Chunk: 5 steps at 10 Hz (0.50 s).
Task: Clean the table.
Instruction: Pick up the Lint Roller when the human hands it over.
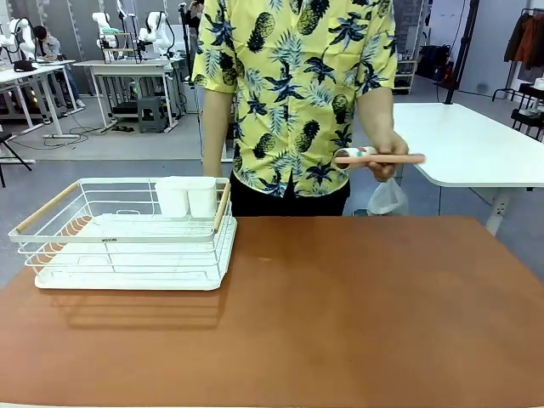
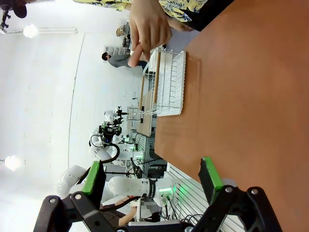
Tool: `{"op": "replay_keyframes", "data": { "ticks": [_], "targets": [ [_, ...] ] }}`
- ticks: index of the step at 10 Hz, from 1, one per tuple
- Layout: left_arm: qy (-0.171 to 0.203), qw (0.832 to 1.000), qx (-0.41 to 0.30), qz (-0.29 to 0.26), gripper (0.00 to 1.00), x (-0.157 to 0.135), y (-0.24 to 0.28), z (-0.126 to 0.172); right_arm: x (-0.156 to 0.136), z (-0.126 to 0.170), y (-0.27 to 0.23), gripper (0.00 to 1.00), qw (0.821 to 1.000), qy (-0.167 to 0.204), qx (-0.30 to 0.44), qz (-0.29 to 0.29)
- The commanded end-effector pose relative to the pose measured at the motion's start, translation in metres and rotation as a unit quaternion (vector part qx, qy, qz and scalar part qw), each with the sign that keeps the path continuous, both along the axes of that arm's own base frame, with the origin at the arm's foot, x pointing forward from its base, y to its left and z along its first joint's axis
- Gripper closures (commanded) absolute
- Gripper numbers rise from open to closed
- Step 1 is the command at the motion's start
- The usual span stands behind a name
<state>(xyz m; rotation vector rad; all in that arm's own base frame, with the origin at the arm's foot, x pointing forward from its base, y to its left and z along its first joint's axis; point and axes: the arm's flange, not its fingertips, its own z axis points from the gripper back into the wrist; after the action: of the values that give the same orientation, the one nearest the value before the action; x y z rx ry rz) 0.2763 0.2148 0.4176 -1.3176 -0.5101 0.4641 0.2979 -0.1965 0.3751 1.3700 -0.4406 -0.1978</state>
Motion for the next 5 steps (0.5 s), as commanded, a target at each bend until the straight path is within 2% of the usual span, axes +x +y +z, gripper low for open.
{"op": "replay_keyframes", "data": {
  "ticks": [1,3,4,5],
  "targets": [
    [-0.003,1.000,-0.001,-0.004,0.00,-0.003,0.002,0.000,0.001,0.002,0.000,0.00,1.000,-0.008,0.003,-0.001],
    [-0.003,1.000,-0.001,-0.004,0.00,-0.003,0.002,0.000,0.000,0.000,0.000,0.00,1.000,0.000,0.000,0.000],
    [-0.003,1.000,-0.001,-0.004,0.00,-0.003,0.002,0.000,0.010,0.012,0.018,0.00,0.999,0.011,0.002,-0.053],
    [-0.003,1.000,-0.001,-0.004,0.00,-0.003,0.002,0.000,0.015,0.029,0.040,0.00,0.998,0.036,0.004,-0.056]
  ]
}}
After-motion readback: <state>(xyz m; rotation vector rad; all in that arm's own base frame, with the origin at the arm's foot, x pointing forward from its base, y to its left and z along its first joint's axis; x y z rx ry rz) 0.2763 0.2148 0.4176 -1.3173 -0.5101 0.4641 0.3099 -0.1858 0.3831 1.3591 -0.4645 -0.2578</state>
